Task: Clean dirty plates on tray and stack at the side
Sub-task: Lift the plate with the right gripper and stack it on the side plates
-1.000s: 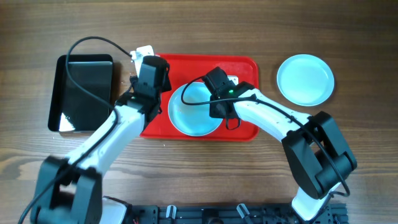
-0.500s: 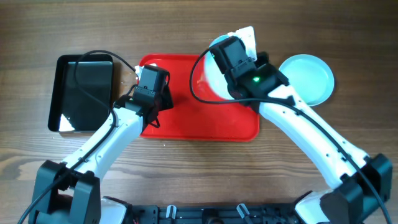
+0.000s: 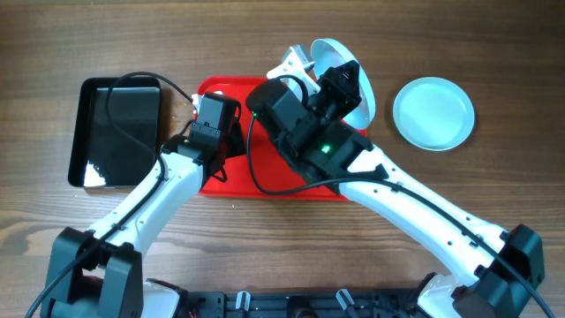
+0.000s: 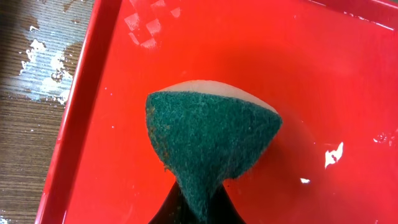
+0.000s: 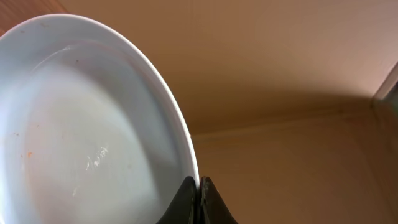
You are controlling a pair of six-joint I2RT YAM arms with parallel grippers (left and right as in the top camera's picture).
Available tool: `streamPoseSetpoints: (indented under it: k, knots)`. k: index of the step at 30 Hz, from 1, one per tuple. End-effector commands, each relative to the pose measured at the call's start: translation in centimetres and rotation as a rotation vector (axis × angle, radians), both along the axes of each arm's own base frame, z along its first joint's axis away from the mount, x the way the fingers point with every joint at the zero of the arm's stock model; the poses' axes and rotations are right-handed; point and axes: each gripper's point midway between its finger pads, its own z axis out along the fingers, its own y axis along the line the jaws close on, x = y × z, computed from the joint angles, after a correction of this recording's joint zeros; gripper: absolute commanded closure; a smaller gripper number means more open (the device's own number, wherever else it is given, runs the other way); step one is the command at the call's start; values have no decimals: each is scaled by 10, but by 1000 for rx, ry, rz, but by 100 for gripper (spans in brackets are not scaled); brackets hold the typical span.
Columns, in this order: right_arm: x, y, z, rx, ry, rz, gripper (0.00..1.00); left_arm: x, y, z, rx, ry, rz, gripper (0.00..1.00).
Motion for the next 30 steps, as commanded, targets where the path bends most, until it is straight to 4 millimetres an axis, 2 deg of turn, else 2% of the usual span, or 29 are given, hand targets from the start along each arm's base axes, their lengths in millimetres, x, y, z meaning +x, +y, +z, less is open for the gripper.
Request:
streamPoseSetpoints:
  k: [1,3,5,6,8,12,13,14,15,17,18,20,22,23,25,26,27,30]
  knots:
    - [-4,-6,15,-62,-16,-32,96,-3,-1,-4,-8,15,3,96]
    - [-4,-5,14,-36,-33,-35,96,-2,-1,-4,-8,15,3,96]
    - [-5,-5,8,120,-114,-54,96,-2,-1,-4,-8,15,3,96]
    - [-5,5,-25,260,-36,4,96,-3,-1,-4,-8,16,3,96]
    - [-11,10,-61,445,12,-9,96,-2,-1,-4,-8,14,3,96]
    - [-13,3,-45,541,-53,-42,96,-2,-1,-4,-9,12,3,96]
    - [-12,8,-54,704,10,-33,96,-2,-1,-4,-9,12,3,96]
    - [-6,7,-75,867,116,-57,96,-2,-3,-4,-18,14,-2,96]
    - [4,-13,-91,1003,178,-139,96,-4,-7,-4,-39,23,-16,96]
    - [12,-50,-108,1160,257,-256,96,-4,-10,-5,-51,27,-23,96]
    - [15,-71,-112,1205,267,-311,96,-4,-10,-4,-51,26,-23,96]
    - [21,-134,-119,1301,241,-451,96,-4,-10,-5,-51,27,-23,96]
    - [31,-166,-119,1431,277,-409,96,-4,-10,-4,-52,26,-23,96]
    - [34,-189,-124,1479,260,-435,96,-3,-10,-4,-53,23,-23,96]
    - [32,-234,-143,1496,222,-555,96,-4,-10,-4,-53,23,-23,96]
    - [29,-262,-164,1523,209,-649,96,-4,-10,-4,-53,24,-23,96]
    - [32,-275,-180,1572,220,-672,96,-3,-10,-4,-54,23,-23,96]
    - [33,-294,-212,1609,242,-739,96,-3,-10,-4,-54,20,-23,96]
